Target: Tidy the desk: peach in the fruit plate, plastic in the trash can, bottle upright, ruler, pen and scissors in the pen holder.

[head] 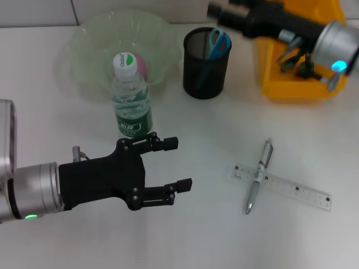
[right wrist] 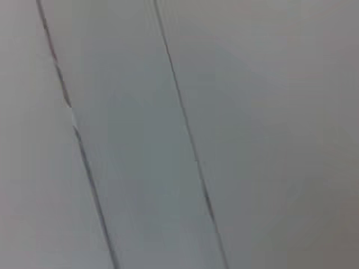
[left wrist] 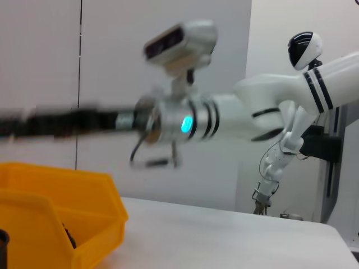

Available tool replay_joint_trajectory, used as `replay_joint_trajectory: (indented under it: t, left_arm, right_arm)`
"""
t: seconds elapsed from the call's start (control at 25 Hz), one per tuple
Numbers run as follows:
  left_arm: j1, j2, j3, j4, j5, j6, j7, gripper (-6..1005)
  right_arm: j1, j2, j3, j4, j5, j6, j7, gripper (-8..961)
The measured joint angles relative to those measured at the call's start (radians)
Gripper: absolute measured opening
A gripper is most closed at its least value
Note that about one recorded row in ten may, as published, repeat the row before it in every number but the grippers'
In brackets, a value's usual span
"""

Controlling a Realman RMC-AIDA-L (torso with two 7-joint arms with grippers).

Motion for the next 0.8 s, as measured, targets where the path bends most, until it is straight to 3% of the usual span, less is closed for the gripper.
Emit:
replay_joint_trajectory:
  t: [0.04, 0.16, 0.2, 0.24, 0.4, 0.52, 0.6, 0.76, 0.8]
  left_arm:
    - [0.01, 0.002, -0.003, 0.003, 0.0, 0.013, 0.0, 797]
    - [0.014, 0.004, -0.004, 0.003, 0.0, 0.022, 0.0, 797]
    - [0.022, 0.009, -0.005, 0.003, 0.0, 0.036, -0.002, 797]
    - [0.022, 0.009, -0.005, 0.003, 0.0, 0.036, -0.002, 797]
    - [0.04, 0.03, -0.005, 0.004, 0.0, 0.057, -0.029, 797]
    - [0.04, 0.031, -0.005, 0.004, 0.0, 0.058, -0.036, 797]
    - [0.038, 0.032, -0.002, 0.004, 0.0, 0.059, -0.047, 797]
    - [0.03, 0.036, 0.002, 0.004, 0.004, 0.057, -0.071, 797]
    - [0.029, 0.036, 0.001, 0.004, 0.008, 0.057, -0.074, 797]
  right_arm:
    - [0.0, 0.0, 0.0, 0.0, 0.0, 0.0, 0.0, 614]
    - [-0.097, -0.007, 0.044, -0.246, -0.124, -0.117, 0.242, 695]
    - [-0.123, -0.011, 0.112, -0.422, -0.297, -0.209, 0.462, 722]
    - [-0.123, -0.011, 0.112, -0.422, -0.297, -0.209, 0.462, 732]
    - [-0.073, -0.031, 0.202, -0.695, -0.725, -0.454, 0.799, 772]
    - [0.03, -0.05, 0.203, -0.758, -1.005, -0.663, 0.877, 802]
    - [0.079, -0.047, 0.192, -0.745, -1.107, -0.733, 0.871, 802]
    - [0.12, -0.003, 0.088, -0.726, -1.255, -0.743, 0.847, 801]
    - [0.12, 0.006, -0.006, -0.722, -1.285, -0.715, 0.85, 801]
